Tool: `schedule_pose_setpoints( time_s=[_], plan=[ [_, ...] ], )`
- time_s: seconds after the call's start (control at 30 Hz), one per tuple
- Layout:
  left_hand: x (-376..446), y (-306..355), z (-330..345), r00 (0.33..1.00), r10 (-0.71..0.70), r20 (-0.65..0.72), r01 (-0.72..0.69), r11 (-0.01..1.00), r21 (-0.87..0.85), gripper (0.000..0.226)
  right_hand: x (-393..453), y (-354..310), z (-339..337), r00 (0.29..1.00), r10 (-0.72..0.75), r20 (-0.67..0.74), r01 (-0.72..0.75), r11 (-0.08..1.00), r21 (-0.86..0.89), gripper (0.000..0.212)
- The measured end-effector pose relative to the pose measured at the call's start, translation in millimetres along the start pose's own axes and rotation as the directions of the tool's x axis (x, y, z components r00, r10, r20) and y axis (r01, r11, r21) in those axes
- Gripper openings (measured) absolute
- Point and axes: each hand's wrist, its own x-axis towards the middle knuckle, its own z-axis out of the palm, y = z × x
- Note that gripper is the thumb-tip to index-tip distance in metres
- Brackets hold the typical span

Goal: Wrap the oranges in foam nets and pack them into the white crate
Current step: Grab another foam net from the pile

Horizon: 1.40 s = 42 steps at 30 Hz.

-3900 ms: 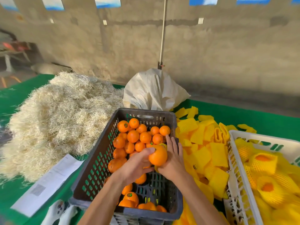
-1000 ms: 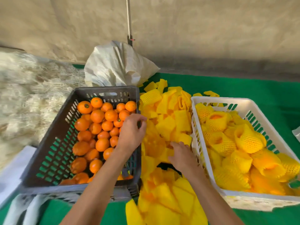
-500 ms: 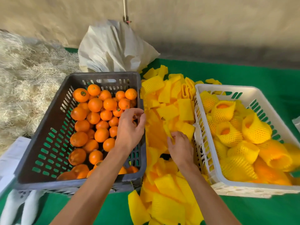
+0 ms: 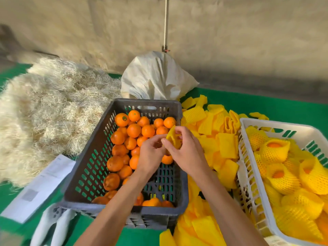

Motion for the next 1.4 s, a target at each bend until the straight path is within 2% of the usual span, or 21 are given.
schedule_pose_setpoints(
  time_s=[0.07, 0.13, 0.2, 0.27, 0.33, 0.4, 0.5, 0.6, 0.7, 0.77, 0.8, 0.9, 0.97, 1.07, 1.13, 1.2, 1.23, 1.3, 1.33, 1.37, 1.4],
  plan=[
    [9, -4, -21, 0.998, -0.065, 0.01, 0.064, 0.998, 0.029, 0.018, 14, -12, 12, 1.0, -0.02, -0.007, 0.02, 1.0, -0.011, 0.04],
    [23, -11, -48, 0.97, -0.244, 0.003, 0.243, 0.969, -0.035, 0.018, 23, -19, 26, 0.999, -0.049, -0.001, 0.049, 0.998, -0.035, 0.031],
    [38, -22, -71, 0.912, -0.41, 0.008, 0.41, 0.911, -0.044, 0.021, 25, -21, 43, 0.993, -0.067, 0.094, 0.075, 0.993, -0.088, 0.024],
    [46, -36, -81, 0.868, -0.495, -0.017, 0.496, 0.868, 0.017, 0.023, 22, -17, 62, 0.963, -0.083, 0.255, 0.128, 0.978, -0.166, 0.032],
    [46, -52, -83, 0.861, -0.508, -0.027, 0.507, 0.854, 0.118, 0.024, 19, -11, 80, 0.915, -0.048, 0.401, 0.166, 0.95, -0.266, 0.038],
    [40, -65, -84, 0.886, -0.46, 0.058, 0.442, 0.875, 0.199, 0.021, 19, -3, 90, 0.893, 0.032, 0.449, 0.144, 0.925, -0.353, 0.047],
    [41, -72, -87, 0.905, -0.381, 0.187, 0.34, 0.915, 0.219, 0.022, 22, 2, 95, 0.92, 0.139, 0.368, 0.039, 0.899, -0.435, 0.035],
    [44, -77, -81, 0.839, -0.461, 0.289, 0.393, 0.881, 0.263, 0.02, 25, 5, 96, 0.937, 0.213, 0.276, -0.062, 0.881, -0.469, 0.028],
    [30, -94, -67, 0.706, -0.546, 0.451, 0.236, 0.782, 0.578, 0.025, 25, 8, 98, 0.917, 0.274, 0.29, -0.059, 0.812, -0.58, 0.018],
    [17, -104, -58, 0.554, -0.633, 0.541, -0.013, 0.643, 0.765, 0.057, 23, 9, 100, 0.894, 0.307, 0.326, -0.033, 0.771, -0.636, 0.026],
    [14, -107, -55, 0.52, -0.648, 0.557, -0.136, 0.58, 0.803, 0.066, 23, 8, 101, 0.885, 0.317, 0.341, -0.021, 0.759, -0.651, 0.031],
    [10, -110, -52, 0.509, -0.636, 0.579, -0.406, 0.416, 0.814, 0.062, 21, 6, 103, 0.863, 0.34, 0.373, -0.002, 0.742, -0.671, 0.05],
    [9, -110, -49, 0.514, -0.652, 0.558, -0.467, 0.333, 0.819, 0.047, 20, 6, 104, 0.844, 0.357, 0.4, 0.019, 0.726, -0.687, 0.065],
    [12, -111, -49, 0.585, -0.645, 0.491, -0.38, 0.317, 0.869, 0.045, 18, 4, 103, 0.833, 0.374, 0.408, 0.033, 0.703, -0.71, 0.082],
    [19, -110, -55, 0.641, -0.642, 0.42, -0.298, 0.296, 0.907, 0.062, 17, 5, 103, 0.831, 0.383, 0.402, 0.019, 0.704, -0.71, 0.085],
    [28, -102, -64, 0.731, -0.599, 0.325, -0.18, 0.29, 0.94, 0.071, 17, 6, 102, 0.827, 0.394, 0.4, 0.009, 0.703, -0.711, 0.084],
    [32, -98, -69, 0.793, -0.544, 0.276, -0.086, 0.349, 0.933, 0.069, 17, 6, 103, 0.826, 0.397, 0.401, 0.008, 0.702, -0.712, 0.081],
    [37, -96, -81, 0.874, -0.451, 0.18, 0.158, 0.614, 0.774, 0.061, 16, 8, 104, 0.825, 0.396, 0.402, 0.003, 0.709, -0.705, 0.077],
    [39, -94, -86, 0.864, -0.478, 0.158, 0.295, 0.735, 0.611, 0.061, 16, 9, 104, 0.828, 0.391, 0.402, -0.006, 0.722, -0.691, 0.077],
    [40, -91, -88, 0.818, -0.543, 0.188, 0.433, 0.798, 0.42, 0.062, 17, 11, 104, 0.835, 0.38, 0.399, -0.022, 0.747, -0.665, 0.078],
    [41, -88, -89, 0.755, -0.596, 0.274, 0.546, 0.803, 0.241, 0.065, 18, 12, 103, 0.845, 0.365, 0.391, -0.049, 0.78, -0.623, 0.08]
  ],
)
